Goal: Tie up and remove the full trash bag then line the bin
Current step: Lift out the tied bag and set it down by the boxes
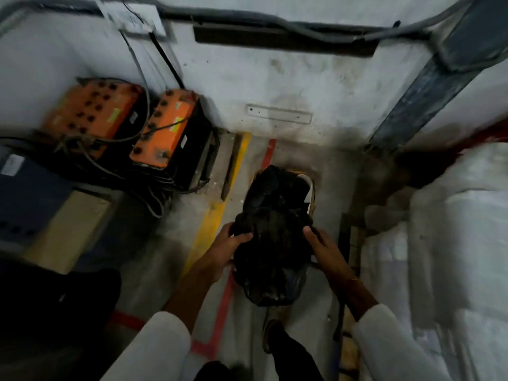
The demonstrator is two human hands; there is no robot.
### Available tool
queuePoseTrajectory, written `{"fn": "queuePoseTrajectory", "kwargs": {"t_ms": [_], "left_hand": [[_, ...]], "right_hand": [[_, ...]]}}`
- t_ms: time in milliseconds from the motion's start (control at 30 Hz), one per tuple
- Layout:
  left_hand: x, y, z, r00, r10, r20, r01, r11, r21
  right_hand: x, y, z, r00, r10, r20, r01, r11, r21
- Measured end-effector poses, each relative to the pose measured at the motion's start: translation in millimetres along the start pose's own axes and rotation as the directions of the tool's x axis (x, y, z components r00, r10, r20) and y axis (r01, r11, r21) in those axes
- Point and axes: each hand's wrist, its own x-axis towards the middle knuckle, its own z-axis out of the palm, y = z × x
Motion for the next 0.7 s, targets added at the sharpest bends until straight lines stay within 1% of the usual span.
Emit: {"fn": "queuePoseTrajectory", "kwargs": {"t_ms": [100, 233, 300, 333, 367, 433, 467, 500, 533, 567, 600, 633, 700], "left_hand": [[66.5, 19.0, 16.8, 0.999, 0.043, -0.033, -0.045, 0.998, -0.049], [165.6, 20.7, 30.3, 0.996, 0.081, -0.035, -0.082, 0.996, -0.019], [210.4, 12.7, 36.5, 0.997, 0.062, -0.037, -0.064, 0.995, -0.073], [232.7, 7.1, 39.6, 0.999, 0.027, -0.043, -0.033, 0.992, -0.122], [253.7, 0.1, 42.3, 0.999, -0.007, -0.047, -0.001, 0.985, -0.174], [292.0, -18.7, 47.0, 0.998, -0.018, -0.059, 0.005, 0.976, -0.217], [308.0, -28.1, 49.3, 0.998, -0.01, -0.069, -0.004, 0.982, -0.189], [322.6, -37.9, 51.2, 0.996, 0.019, -0.083, -0.027, 0.994, -0.105], [334.2, -46.6, 53.4, 0.995, 0.062, -0.079, -0.059, 0.998, 0.033], [342.8, -53.4, 55.9, 0.993, 0.104, -0.051, -0.093, 0.978, 0.185], [350.1, -58.8, 58.2, 0.99, 0.136, -0.026, -0.122, 0.946, 0.301], [356.1, -62.2, 59.4, 0.988, 0.153, -0.01, -0.138, 0.92, 0.367], [366.3, -65.9, 58.6, 0.985, 0.175, -0.014, -0.154, 0.9, 0.407]], "right_hand": [[73.1, -14.4, -12.7, 0.999, -0.016, -0.028, 0.017, 0.998, 0.053], [172.2, -0.9, -21.7, 0.997, 0.0, -0.072, 0.004, 0.999, 0.047], [216.4, 19.9, -22.4, 0.996, 0.009, -0.092, -0.009, 1.0, 0.002], [235.8, 32.2, -23.3, 0.993, 0.02, -0.114, -0.021, 1.0, -0.008], [255.3, 45.9, -24.4, 0.99, 0.022, -0.141, -0.024, 1.0, -0.013], [288.6, 71.4, -25.4, 0.976, 0.035, -0.213, -0.041, 0.999, -0.027], [301.0, 81.0, -24.3, 0.973, 0.022, -0.231, -0.034, 0.998, -0.048], [309.6, 87.6, -20.8, 0.97, 0.002, -0.244, -0.018, 0.998, -0.063], [316.4, 94.3, -17.2, 0.967, -0.015, -0.255, -0.006, 0.997, -0.082], [324.0, 102.5, -13.7, 0.965, -0.046, -0.259, 0.02, 0.995, -0.101], [329.5, 108.9, -9.9, 0.963, -0.072, -0.258, 0.039, 0.991, -0.13], [334.2, 114.2, -6.0, 0.964, -0.099, -0.246, 0.061, 0.986, -0.158], [343.4, 121.8, 0.9, 0.965, -0.127, -0.228, 0.086, 0.979, -0.183]]}}
